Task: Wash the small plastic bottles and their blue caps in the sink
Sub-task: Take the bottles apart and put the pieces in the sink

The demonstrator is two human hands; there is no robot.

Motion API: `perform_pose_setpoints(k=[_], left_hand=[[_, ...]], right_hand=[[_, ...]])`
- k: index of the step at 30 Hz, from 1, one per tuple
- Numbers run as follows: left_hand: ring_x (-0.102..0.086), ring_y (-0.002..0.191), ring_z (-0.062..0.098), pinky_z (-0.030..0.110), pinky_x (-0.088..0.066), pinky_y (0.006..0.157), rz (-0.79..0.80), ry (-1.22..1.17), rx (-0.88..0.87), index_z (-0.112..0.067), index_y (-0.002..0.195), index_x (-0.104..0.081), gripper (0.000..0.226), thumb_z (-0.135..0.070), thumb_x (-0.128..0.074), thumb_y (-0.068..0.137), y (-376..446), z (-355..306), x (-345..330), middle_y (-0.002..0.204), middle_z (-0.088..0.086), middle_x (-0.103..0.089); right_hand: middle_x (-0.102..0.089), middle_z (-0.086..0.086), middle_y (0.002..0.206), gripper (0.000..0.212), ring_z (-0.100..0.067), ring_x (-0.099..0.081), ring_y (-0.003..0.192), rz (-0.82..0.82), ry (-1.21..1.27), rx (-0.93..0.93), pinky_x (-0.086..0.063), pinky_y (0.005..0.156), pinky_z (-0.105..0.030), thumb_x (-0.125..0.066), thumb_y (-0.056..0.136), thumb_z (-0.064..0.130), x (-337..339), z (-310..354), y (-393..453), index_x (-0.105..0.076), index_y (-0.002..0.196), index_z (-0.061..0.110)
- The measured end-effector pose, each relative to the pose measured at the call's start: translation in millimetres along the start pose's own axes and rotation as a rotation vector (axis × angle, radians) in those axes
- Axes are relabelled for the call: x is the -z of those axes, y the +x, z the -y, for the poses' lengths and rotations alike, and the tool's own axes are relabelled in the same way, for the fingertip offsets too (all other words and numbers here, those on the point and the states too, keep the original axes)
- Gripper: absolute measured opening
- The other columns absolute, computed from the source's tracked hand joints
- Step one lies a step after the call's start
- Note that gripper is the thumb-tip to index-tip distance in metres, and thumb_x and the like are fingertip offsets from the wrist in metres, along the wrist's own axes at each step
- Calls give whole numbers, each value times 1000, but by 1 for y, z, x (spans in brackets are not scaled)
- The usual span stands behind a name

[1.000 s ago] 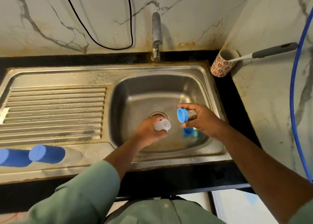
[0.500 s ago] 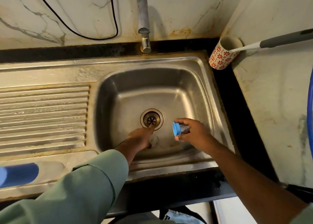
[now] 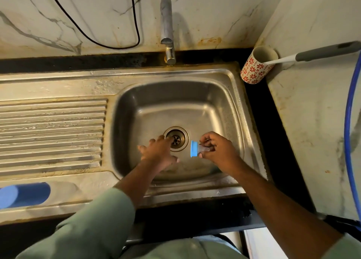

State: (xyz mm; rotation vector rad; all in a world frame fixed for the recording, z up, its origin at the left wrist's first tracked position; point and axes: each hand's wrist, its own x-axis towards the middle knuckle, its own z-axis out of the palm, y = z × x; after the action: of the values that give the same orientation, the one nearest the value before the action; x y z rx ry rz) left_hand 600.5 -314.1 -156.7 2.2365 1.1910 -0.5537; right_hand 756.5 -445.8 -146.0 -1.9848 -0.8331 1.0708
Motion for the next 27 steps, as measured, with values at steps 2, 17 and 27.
perform_pose_setpoints(k=[2,17,27], left_hand=[[-61,111,20,41,-55,87,42,-676,-40,-34,137,-52,63,-39,-79,80,-21,0,14,136,-1,-59],[-72,92,25,32,-59,78,110,-1236,-307,0,122,-65,55,-7,-82,70,-80,-23,24,100,12,-75],[-68,92,35,38,-60,73,292,-1767,-71,4,126,-59,48,-22,-63,86,-91,-20,14,110,26,-67]], right_hand=[[-67,10,88,37,-9,-63,80,-22,-11,25,-56,78,-31,-84,69,5,0,6,-6,-66,89,32],[-74,-13,80,14,-23,-73,70,-29,394,50,-59,64,-33,-78,74,-6,13,56,-53,-73,83,4],[-64,3,87,5,-10,-63,76,85,-8,238,-57,73,-29,-73,83,7,-1,44,-63,-73,88,9]])
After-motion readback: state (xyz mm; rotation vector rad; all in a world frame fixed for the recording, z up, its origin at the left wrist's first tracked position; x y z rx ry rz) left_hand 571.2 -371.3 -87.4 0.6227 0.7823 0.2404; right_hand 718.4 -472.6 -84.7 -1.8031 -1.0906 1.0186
